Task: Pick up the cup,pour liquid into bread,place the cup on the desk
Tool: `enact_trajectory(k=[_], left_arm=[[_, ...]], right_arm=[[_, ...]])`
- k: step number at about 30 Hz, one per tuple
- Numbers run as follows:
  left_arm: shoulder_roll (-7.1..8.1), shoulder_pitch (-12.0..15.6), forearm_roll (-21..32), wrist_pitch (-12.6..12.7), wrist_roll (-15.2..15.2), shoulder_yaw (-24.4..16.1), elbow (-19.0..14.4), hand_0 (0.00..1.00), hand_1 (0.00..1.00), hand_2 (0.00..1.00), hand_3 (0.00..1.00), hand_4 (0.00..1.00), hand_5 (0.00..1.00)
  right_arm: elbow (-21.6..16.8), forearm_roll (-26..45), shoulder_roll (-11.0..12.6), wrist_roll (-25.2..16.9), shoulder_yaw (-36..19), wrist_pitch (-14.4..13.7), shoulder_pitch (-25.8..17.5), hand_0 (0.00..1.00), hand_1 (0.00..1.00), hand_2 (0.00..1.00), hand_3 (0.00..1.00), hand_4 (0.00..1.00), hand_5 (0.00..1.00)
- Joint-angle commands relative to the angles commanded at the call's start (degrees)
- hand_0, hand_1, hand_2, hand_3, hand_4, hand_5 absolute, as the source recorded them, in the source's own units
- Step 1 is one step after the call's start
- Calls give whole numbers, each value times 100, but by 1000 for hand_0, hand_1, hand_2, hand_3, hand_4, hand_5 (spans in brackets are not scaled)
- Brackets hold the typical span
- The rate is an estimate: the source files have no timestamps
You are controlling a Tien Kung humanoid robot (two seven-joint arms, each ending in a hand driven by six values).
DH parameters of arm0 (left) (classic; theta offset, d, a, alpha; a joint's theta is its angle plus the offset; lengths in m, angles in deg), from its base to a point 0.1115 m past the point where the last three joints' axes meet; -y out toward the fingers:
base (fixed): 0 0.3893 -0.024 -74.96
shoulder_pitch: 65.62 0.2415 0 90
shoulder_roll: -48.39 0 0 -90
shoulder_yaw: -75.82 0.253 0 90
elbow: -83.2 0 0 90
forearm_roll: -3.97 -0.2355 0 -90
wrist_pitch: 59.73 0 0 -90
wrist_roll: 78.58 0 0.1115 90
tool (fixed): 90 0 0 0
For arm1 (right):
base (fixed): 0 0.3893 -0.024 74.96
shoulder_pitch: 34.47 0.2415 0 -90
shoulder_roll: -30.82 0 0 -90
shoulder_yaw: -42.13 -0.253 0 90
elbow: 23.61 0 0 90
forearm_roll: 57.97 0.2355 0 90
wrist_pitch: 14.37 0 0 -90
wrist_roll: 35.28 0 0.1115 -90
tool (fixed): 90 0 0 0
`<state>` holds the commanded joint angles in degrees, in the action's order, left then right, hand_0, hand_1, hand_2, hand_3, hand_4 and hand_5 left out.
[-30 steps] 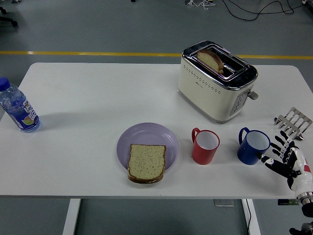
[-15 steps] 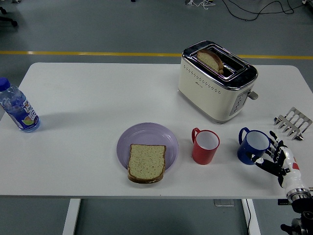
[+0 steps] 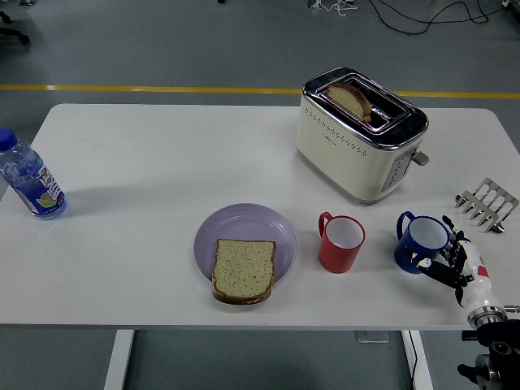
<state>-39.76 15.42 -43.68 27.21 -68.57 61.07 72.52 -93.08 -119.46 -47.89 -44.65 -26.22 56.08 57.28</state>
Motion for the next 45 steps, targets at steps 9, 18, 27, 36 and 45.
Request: enact_trajectory(k=[9, 18, 27, 36, 45], left_arm=[[-6, -3, -2, 7, -3, 15, 0, 670, 738, 740, 634, 397, 998], [-11, 3, -2, 8, -7, 4, 0, 669, 738, 740, 634, 397, 998], [-21, 15, 3, 10, -16, 28, 0, 670, 738, 740, 635, 397, 998], [-28, 27, 16, 5, -18, 52, 0, 670, 739, 740, 635, 399, 998], [-37, 49, 32, 4, -20, 97, 3, 670, 739, 740, 635, 399, 998]], right_arm=[[137, 1, -73, -20, 114, -80, 139, 911, 837, 932, 965, 998, 107], [241, 150, -86, -69, 199, -129, 237, 911, 834, 928, 965, 998, 109], [367, 345, -101, -101, 260, -118, 311, 913, 832, 927, 961, 998, 109], [441, 519, -109, -204, 283, -181, 332, 899, 812, 907, 936, 998, 125], [571, 606, -123, -228, 343, -153, 376, 888, 801, 887, 917, 998, 125]])
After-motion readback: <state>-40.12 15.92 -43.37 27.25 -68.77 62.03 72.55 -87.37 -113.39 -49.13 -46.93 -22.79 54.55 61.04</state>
